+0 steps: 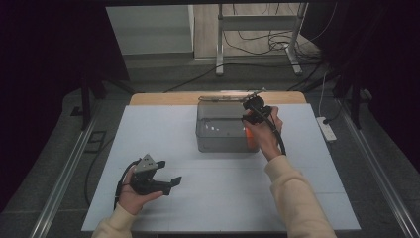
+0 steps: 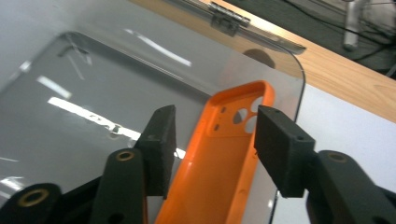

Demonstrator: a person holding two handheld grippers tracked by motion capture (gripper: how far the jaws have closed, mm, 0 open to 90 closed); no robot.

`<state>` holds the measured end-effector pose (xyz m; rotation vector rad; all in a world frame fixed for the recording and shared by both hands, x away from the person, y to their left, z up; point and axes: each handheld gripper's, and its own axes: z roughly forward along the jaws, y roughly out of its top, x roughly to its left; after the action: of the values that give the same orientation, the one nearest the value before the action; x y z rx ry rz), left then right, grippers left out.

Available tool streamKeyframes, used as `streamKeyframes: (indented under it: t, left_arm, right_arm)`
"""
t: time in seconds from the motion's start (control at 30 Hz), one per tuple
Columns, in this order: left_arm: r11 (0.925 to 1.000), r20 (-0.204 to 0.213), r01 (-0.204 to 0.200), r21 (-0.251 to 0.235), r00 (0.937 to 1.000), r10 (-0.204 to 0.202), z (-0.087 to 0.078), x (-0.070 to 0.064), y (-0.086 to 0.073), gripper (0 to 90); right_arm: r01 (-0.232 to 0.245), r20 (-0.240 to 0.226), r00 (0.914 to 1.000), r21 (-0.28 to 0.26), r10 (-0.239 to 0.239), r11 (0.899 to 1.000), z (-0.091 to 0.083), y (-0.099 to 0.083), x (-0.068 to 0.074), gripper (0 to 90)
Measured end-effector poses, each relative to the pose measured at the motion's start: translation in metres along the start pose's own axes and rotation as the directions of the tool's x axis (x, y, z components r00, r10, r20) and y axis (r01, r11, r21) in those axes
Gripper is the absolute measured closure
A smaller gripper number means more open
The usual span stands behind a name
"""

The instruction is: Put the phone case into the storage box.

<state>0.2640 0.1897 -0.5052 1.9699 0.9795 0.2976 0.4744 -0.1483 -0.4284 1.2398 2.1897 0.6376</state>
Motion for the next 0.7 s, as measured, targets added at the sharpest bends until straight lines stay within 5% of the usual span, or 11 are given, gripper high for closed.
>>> streamKeyframes:
  t: [0.27, 0.7]
  left_arm:
    - [1.0, -0.001, 0.0, 0.001, 1.0, 0.0, 0.0, 0.0, 0.0, 12.6]
    - [1.0, -0.007, 0.009, 0.0, 0.9999, -0.009, -0.002, 0.001, -0.002, 12.4]
  right_arm:
    - [-0.01, -0.068, 0.9976, -0.033, 0.007, 0.999, -0.008, -0.003, -0.004, 41.1]
    - [0.01, -0.22, 0.9748, -0.136, -0.04, 0.991, -0.03, -0.013, -0.005, 36.2]
